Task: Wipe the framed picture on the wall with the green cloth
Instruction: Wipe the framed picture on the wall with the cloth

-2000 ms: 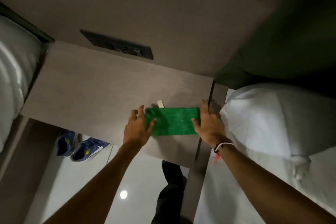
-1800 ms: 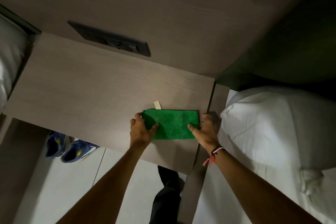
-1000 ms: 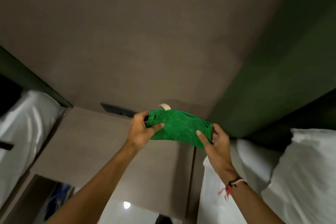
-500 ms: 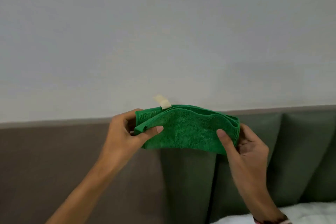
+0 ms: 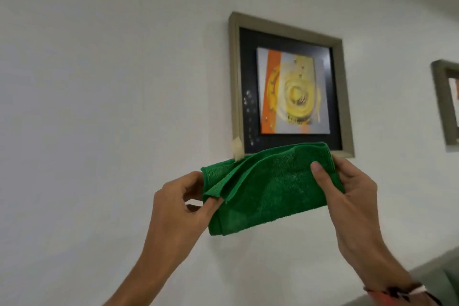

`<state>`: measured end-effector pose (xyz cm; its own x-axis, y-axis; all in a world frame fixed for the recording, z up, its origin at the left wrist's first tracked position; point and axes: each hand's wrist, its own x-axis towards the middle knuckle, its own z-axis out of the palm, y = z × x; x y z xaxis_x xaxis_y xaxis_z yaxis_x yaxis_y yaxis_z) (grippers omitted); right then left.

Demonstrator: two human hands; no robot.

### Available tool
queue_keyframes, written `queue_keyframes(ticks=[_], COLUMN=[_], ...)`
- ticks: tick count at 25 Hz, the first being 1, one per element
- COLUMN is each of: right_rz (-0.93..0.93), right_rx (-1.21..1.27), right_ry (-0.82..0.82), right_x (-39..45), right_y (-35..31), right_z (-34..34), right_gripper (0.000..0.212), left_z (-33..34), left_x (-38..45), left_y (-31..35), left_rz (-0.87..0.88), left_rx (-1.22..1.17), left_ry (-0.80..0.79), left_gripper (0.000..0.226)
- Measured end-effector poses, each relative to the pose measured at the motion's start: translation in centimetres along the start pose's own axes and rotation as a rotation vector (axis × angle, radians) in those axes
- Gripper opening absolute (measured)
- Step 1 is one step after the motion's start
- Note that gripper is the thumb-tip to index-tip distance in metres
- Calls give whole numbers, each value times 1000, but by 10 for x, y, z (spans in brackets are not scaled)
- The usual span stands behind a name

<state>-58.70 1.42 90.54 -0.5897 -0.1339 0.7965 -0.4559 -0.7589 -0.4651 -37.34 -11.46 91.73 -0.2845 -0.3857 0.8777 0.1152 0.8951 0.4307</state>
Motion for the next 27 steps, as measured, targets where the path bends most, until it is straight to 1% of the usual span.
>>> queue_keyframes(ticks=[1, 2, 3, 4, 6, 8, 10, 12, 15, 17, 18, 20, 21, 22, 23, 24, 25, 27], right_rz=[-23, -46, -71, -96, -175, -292, -420, -538, -630, -713, -767, -883, -950, -1003, -1037, -1040, -1015, -905], right_rx=[-17, -32, -49, -82, -198, -375, -537, -677, -801, -898, -957, -1026, -1033, -1027, -1012, -991, -974, -999], right_ry=[-7, -20, -43, -72, -135, -190, -215, -213, -236, -211, -149, 36, 102, 117, 99, 59, 6, -140], right_x=[24, 45, 67, 84, 118, 147, 172, 193, 207, 206, 203, 198, 195, 192, 187, 183, 178, 165], right_y=[-5, -11, -18, -25, -33, -34, -32, -29, -22, -12, -6, 5, 10, 15, 20, 25, 29, 34], right_z=[-1, -2, -2, -1, 1, 10, 28, 49, 81, 98, 102, 105, 105, 105, 106, 107, 109, 112], right_gripper=[16, 16, 17, 19, 20, 19, 25, 25, 23, 25, 28, 34, 30, 22, 18, 20, 25, 44], left_z=[9, 13, 15, 14, 11, 8, 8, 9, 9, 9, 9, 9, 10, 9, 10, 10, 10, 9], left_x=[17, 29, 43, 54, 81, 111, 144, 179, 222, 237, 240, 243, 243, 243, 243, 244, 245, 248], left_y=[6, 11, 14, 18, 17, 20, 24, 28, 33, 33, 31, 27, 24, 21, 20, 19, 18, 18], left_rz=[57, 128, 218, 302, 430, 499, 579, 638, 657, 668, 675, 675, 672, 675, 675, 675, 678, 685], left_rx=[38, 85, 141, 212, 391, 602, 872, 1107, 1315, 1405, 1432, 1459, 1456, 1449, 1447, 1449, 1448, 1437], left_ry=[11, 40, 75, 103, 128, 121, 108, 73, 45, 41, 39, 23, 20, 25, 29, 32, 31, 32], left_gripper=[43, 35, 20, 19, 50, 65, 70, 72, 71, 70, 70, 71, 72, 72, 73, 74, 74, 76])
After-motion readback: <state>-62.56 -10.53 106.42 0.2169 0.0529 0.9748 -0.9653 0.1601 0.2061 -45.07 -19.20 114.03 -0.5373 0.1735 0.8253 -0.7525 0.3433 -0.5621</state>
